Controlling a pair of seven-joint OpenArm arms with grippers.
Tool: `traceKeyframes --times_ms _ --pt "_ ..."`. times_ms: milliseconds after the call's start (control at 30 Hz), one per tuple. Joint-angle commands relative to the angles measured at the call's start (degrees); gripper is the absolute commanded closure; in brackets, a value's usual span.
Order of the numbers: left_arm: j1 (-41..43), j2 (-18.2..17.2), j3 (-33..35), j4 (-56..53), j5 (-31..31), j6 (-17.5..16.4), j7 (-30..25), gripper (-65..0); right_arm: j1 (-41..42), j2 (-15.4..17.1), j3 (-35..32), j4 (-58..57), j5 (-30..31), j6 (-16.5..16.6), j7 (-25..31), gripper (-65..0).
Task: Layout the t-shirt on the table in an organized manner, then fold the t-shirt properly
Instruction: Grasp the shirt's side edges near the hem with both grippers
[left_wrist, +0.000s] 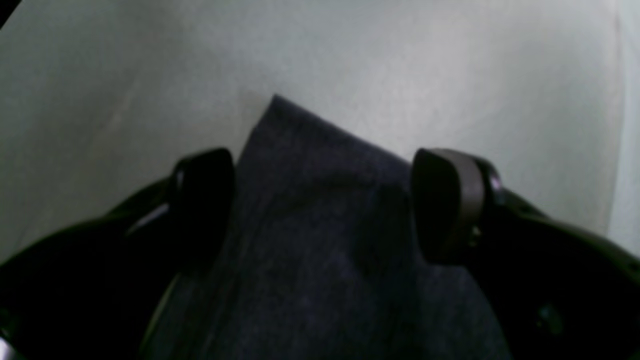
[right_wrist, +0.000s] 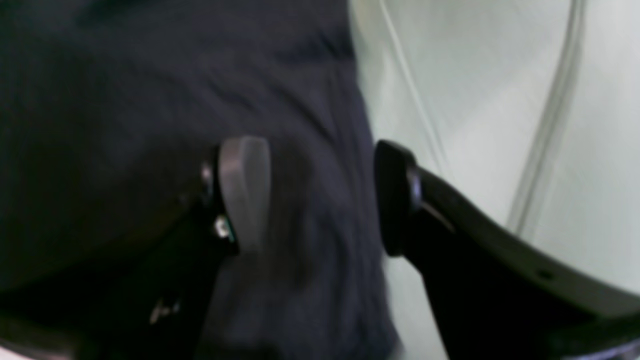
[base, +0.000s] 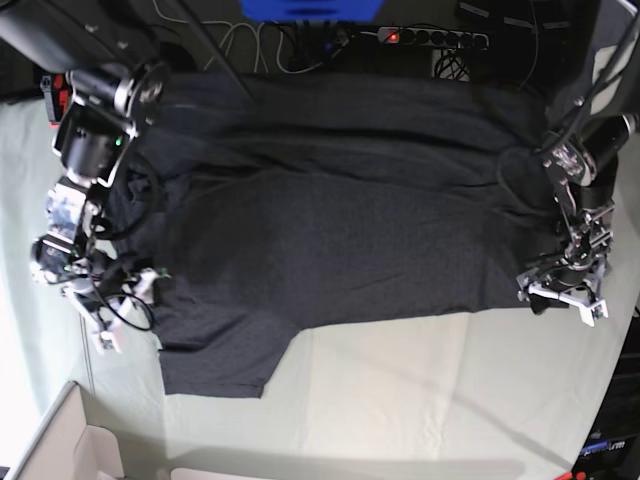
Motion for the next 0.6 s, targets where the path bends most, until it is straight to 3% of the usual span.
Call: traceKeyframes --times_ms 0,133,367,533,567 --pt "-0.49 -1.01 -0.01 0.67 -0.32 -0.06 -1.15 -53.7 2.23 1.05 -0.13 -1.22 0.82 -0.03 3.06 -33.7" --pt "1.71 -1.10 -0.01 0.67 -0.32 -0.06 -1.24 -53.6 6.19 2.63 -0.13 -11.77 0.82 -0.03 11.59 -33.7" --pt "2.94 -1.18 0.08 0.67 -0.32 -0.06 -1.33 -53.6 12.52 8.17 -0.04 -30.67 0.82 -0.03 27.32 -33.7" --pt "2.94 -1.01 0.08 0.67 -0.32 -0.06 -1.33 -53.6 12.43 8.52 -0.04 -32.43 0.82 -0.03 32.51 -33.7" --pt "2.94 -0.74 0.08 0.67 -0.32 -0.06 -1.33 -53.6 12.34 8.52 -0.04 -32.43 0.82 -1.39 32.95 -33.7"
